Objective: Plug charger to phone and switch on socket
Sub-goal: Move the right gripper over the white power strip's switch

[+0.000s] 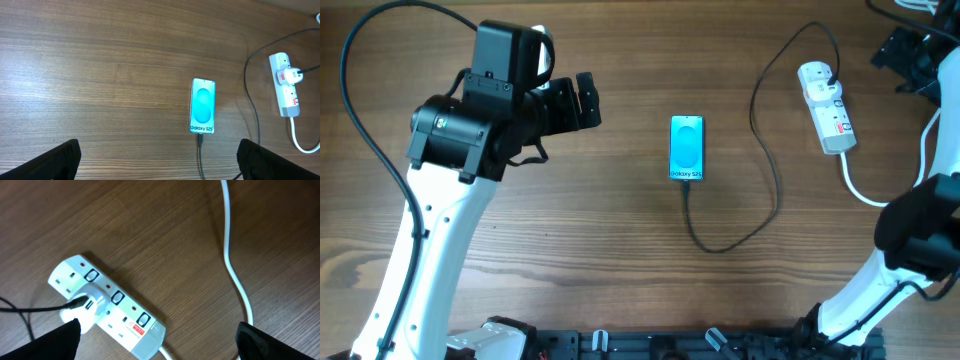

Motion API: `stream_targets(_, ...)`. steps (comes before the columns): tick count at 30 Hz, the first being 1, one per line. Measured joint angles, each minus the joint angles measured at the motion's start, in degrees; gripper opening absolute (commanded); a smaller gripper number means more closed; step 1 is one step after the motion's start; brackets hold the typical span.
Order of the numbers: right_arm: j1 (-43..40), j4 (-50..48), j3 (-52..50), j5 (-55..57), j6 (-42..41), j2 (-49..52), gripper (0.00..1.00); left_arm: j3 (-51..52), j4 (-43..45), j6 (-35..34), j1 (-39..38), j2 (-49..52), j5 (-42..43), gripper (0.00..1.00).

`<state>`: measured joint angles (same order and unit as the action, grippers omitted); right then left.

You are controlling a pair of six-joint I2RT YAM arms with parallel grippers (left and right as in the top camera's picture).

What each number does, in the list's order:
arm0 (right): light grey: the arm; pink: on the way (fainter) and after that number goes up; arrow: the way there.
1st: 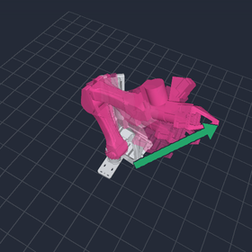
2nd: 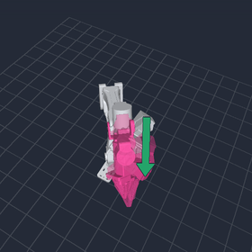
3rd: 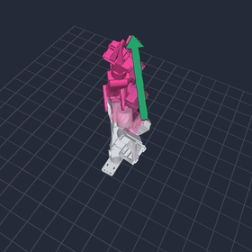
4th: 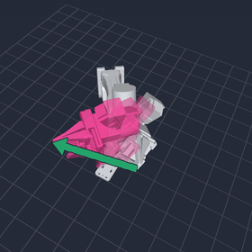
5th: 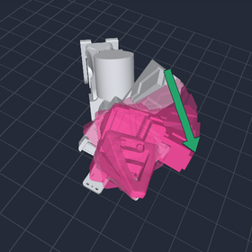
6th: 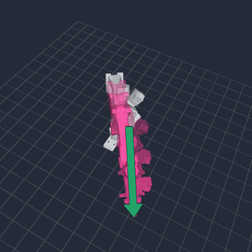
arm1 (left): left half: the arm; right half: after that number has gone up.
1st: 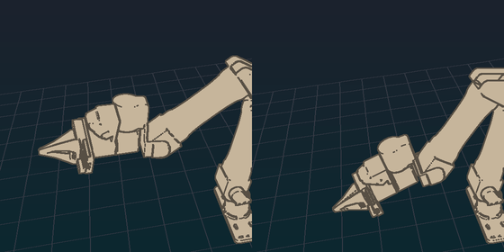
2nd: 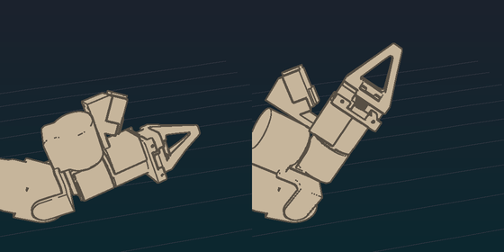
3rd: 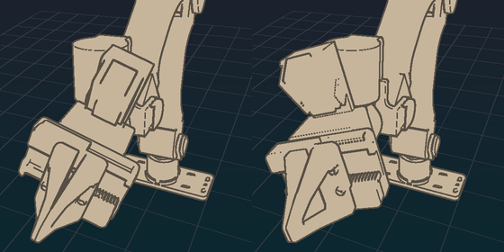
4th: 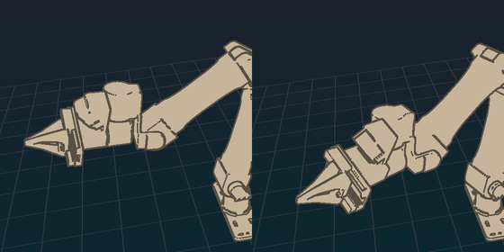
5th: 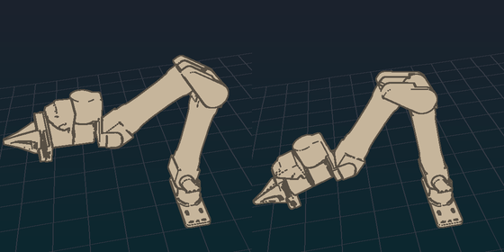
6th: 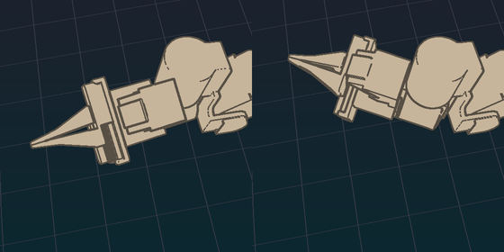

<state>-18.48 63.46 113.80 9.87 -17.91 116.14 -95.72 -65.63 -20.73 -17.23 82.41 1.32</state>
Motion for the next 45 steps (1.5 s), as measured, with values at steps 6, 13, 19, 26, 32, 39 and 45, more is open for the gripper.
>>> stream_targets(6, 0.0, -1.2, 0.0, -1.5, 0.0, 1.7, 1.00, 0.0, 0.0, 0.0, 0.0, 0.0, 0.0, 1.00)
stream_targets(13, -0.2, -2.7, 0.0, -1.6, -2.0, 4.6, 1.00, 0.0, 0.0, 0.0, 0.0, 0.0, 0.0, 1.00)
stream_targets(19, -0.9, -3.8, 0.0, -2.2, -2.4, 10.1, 1.00, 0.0, 0.0, 0.0, 0.0, 0.0, 0.0, 1.00)
stream_targets(26, -1.5, -3.4, 0.0, -3.1, -2.4, 14.3, 1.00, 0.0, 0.0, 0.0, 0.0, 0.0, 0.0, 1.00)
stream_targets(32, -1.9, -2.0, 0.0, -4.9, -2.1, 16.5, 1.00, 0.0, 0.0, 0.0, 0.0, 0.0, 0.0, 1.00)
stream_targets(39, -2.0, -2.3, 0.0, -8.8, 0.3, 18.8, 1.00, 0.0, 0.0, 0.0, 0.0, 0.0, 0.0, 1.00)
stream_targets(45, -2.3, -2.4, 0.0, -10.5, 1.6, 18.9, 1.00, 0.0, 0.0, 0.0, 0.0, 0.0, 0.0, 1.00)
